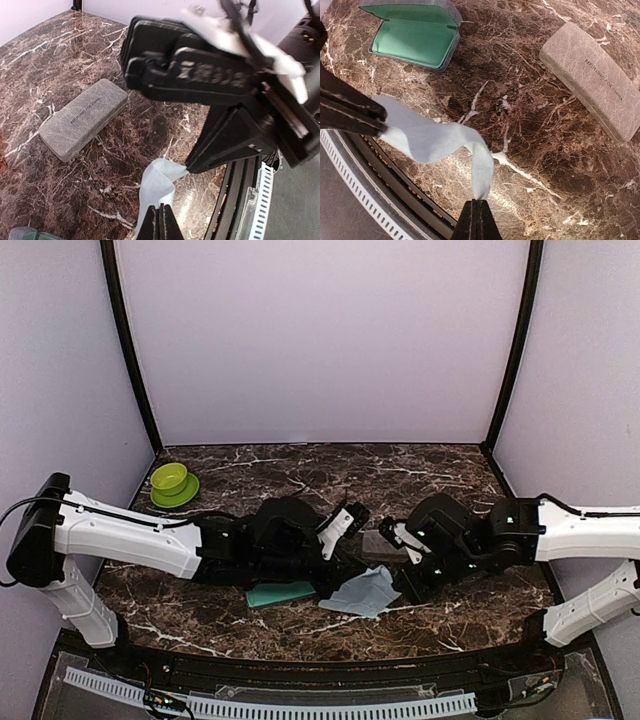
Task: Organize the sunglasses
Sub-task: Fold the glasses cleaning cloth at the center of the board.
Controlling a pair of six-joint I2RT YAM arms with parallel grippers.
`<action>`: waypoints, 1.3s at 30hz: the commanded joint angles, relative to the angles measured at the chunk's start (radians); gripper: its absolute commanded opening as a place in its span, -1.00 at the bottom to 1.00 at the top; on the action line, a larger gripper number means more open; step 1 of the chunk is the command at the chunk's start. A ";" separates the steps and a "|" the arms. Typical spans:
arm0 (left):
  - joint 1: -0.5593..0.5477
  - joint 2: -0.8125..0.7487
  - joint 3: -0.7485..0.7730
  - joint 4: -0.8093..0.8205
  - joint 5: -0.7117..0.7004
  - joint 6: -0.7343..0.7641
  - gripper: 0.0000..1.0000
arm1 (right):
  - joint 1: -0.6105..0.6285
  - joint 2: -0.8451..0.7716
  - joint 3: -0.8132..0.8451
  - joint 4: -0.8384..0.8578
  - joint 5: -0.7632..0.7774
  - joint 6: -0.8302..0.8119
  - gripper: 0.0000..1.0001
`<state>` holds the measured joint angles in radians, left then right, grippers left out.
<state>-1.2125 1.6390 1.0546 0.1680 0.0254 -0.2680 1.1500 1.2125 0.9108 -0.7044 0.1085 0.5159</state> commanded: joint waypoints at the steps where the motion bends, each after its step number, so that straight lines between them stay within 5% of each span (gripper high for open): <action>1: -0.039 -0.093 -0.044 -0.041 -0.079 -0.022 -1.00 | 0.015 -0.014 0.035 -0.051 -0.044 -0.013 -1.00; 21: -0.144 -0.050 -0.064 -0.083 -0.236 -0.106 -1.00 | 0.068 -0.066 0.044 -0.198 -0.032 -0.012 -1.00; 39: 0.010 0.161 -0.041 0.082 -0.188 -0.021 -1.00 | -0.097 0.189 0.058 -0.063 0.087 -0.131 -1.00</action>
<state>-1.2339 1.7821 0.9958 0.2096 -0.1719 -0.3321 1.0828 1.3548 0.9424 -0.8047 0.1547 0.4217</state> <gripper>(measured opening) 0.012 0.005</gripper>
